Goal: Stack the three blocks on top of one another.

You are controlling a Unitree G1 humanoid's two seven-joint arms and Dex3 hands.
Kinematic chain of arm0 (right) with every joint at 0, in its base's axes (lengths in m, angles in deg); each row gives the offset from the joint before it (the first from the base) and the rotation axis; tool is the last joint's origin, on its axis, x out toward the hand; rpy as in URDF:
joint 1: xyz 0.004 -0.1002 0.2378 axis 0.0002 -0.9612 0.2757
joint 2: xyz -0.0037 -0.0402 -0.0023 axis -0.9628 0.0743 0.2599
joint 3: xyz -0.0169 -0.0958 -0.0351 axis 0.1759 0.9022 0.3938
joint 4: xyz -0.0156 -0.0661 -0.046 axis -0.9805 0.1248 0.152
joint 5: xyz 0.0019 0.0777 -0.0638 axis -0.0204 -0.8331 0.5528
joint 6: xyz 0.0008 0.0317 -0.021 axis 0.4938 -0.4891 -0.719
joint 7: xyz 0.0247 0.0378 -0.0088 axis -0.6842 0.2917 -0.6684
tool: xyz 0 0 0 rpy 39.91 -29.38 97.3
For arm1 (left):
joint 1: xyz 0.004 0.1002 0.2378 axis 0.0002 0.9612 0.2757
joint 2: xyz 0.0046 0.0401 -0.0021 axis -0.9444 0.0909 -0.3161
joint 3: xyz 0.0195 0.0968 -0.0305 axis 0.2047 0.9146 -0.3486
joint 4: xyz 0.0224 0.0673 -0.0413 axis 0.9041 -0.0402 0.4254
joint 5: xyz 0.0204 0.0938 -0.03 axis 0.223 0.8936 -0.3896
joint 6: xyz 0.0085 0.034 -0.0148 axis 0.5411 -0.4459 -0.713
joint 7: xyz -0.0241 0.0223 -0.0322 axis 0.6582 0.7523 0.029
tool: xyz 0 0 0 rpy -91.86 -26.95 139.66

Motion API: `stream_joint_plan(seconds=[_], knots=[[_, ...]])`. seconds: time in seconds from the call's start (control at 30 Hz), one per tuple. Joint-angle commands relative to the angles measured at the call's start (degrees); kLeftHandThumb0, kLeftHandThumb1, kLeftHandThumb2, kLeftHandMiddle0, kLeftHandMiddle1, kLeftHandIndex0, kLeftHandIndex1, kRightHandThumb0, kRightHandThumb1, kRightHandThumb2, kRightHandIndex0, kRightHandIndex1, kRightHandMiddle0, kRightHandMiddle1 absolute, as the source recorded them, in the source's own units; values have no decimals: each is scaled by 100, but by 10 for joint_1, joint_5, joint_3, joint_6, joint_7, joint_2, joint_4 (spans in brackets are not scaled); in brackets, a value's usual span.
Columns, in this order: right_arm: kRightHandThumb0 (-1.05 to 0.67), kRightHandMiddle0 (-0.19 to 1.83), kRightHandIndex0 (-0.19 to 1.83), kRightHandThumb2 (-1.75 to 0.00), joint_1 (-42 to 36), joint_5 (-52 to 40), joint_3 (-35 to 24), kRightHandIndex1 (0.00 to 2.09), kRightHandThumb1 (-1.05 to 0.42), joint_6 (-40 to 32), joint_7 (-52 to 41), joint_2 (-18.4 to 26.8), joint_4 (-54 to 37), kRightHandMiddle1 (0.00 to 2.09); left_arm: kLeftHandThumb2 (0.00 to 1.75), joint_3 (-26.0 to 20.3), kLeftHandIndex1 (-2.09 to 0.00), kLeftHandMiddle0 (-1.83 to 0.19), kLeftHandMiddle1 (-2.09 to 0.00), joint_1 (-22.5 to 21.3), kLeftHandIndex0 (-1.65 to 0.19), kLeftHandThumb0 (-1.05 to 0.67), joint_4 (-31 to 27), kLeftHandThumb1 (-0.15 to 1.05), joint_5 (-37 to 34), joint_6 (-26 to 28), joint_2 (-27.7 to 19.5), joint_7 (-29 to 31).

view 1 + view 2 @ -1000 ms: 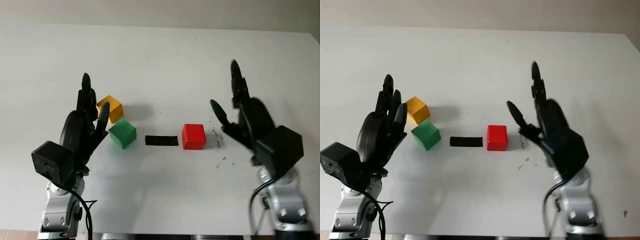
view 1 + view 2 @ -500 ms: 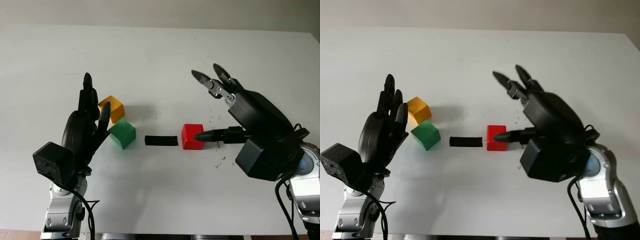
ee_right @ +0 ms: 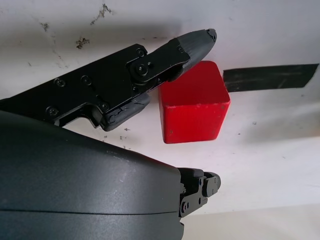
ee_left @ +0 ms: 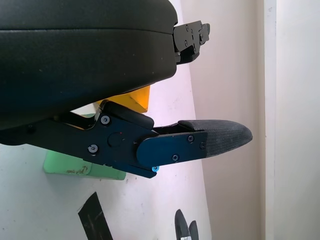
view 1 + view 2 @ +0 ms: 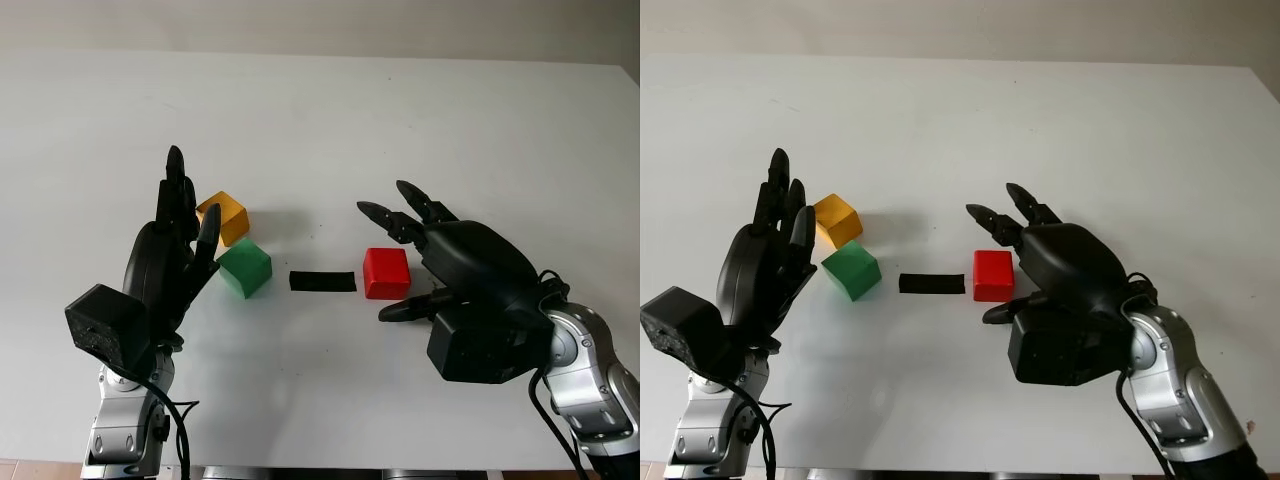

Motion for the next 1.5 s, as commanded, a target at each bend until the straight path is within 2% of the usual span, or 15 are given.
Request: stream_joint_plan(seconds=[0.0, 0.27, 0.3, 0.4, 0.53, 0.7, 0.93, 1.2, 1.33, 1.47], knots=[[-63, 22, -12, -5, -7, 10, 4, 6, -87, 6, 10, -3, 2, 8, 53, 0, 0, 19, 0, 6, 19, -71, -6, 105, 0, -3, -4, 3], [-47, 37, -3, -7, -18, 28, 0, 9, -92, 10, 53, -15, 3, 17, 51, 0, 0, 19, 0, 6, 19, -73, -10, 105, 1, 1, -5, 4], [-42, 36, 1, -6, -19, 28, -2, 9, -94, 11, 59, -16, 3, 29, 51, 0, 0, 19, 0, 6, 19, -73, -11, 105, 2, 2, -6, 3], [-35, 12, 6, -6, -19, 26, -4, 7, -98, 10, 67, -21, 3, 94, 51, -1, 0, 19, 0, 5, 19, -73, -6, 105, 2, 0, -6, 3], [-29, 9, 11, -6, -18, 29, -5, 8, -102, 17, 80, -20, 4, 125, 50, 0, 0, 19, -1, 4, 19, -75, -6, 105, 4, 0, -5, 1], [-24, 13, 16, -8, -17, 31, -9, 8, -105, 20, 88, -18, 5, 146, 50, -1, 0, 19, 0, 5, 19, -76, -7, 105, 3, 3, -6, 3], [-22, 11, 20, -13, -16, 32, -17, 8, -105, 27, 87, -12, 1, 157, 49, 2, 0, 19, 0, 9, 19, -76, -13, 105, 7, 7, -2, -2], [-22, 15, 24, -9, 10, 17, -33, 8, -105, 37, 60, 3, -3, 151, 50, 5, 0, 19, 0, 9, 19, -74, -15, 105, 6, 7, 1, -3], [-22, 13, 21, -7, 74, -78, -53, 6, -104, 25, -10, 0, 12, 157, 49, 6, 0, 19, -1, 9, 19, -75, -16, 105, 5, 10, 5, -7], [-25, 23, 24, -5, 143, -142, -58, 7, -99, 20, -73, 11, 38, 152, 48, 9, 0, 19, 0, 11, 19, -75, -23, 105, 7, 16, 8, -12]])
